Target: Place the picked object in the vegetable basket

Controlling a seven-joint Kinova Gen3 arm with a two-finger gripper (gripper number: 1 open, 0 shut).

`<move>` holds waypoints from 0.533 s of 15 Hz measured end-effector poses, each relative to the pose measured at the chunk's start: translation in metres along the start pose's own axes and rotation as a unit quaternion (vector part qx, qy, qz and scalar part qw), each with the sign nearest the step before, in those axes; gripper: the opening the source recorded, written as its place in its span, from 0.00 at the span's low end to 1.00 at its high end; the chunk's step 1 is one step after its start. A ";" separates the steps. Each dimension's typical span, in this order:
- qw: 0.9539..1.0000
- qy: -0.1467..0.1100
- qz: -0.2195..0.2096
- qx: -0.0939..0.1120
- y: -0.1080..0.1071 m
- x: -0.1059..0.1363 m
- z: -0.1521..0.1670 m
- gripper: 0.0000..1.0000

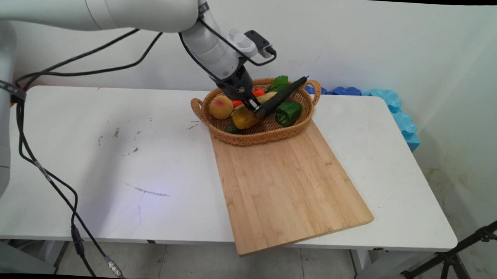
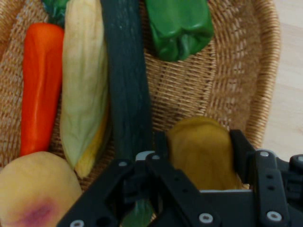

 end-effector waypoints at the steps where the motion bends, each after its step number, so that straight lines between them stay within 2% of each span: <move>1: 1.000 0.002 -0.001 0.002 -0.002 -0.001 0.006 0.00; 8: 1.000 0.018 -0.004 0.006 -0.007 0.001 0.033 0.00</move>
